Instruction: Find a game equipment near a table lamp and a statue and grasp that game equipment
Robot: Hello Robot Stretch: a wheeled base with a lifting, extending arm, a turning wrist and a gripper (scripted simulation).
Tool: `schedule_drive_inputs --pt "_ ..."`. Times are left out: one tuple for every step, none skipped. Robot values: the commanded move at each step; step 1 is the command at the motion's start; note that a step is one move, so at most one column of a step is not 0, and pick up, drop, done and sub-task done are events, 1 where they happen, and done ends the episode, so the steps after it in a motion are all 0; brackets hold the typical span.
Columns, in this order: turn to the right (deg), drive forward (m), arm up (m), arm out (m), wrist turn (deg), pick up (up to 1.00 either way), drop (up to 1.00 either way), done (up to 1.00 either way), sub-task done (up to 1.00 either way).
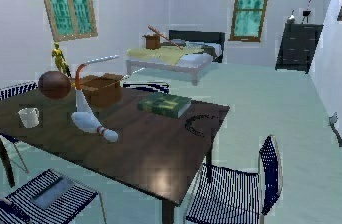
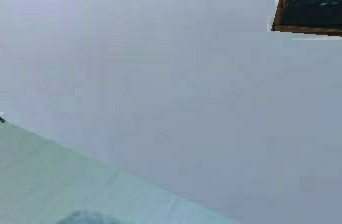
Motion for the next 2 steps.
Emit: schedule_drive_inputs --pt "-3.0 0.00 0.00 0.00 0.0 0.00 0.00 0.00 0.00" --pt "0.0 0.20 0.00 0.00 0.0 0.00 0.00 0.00 0.00"
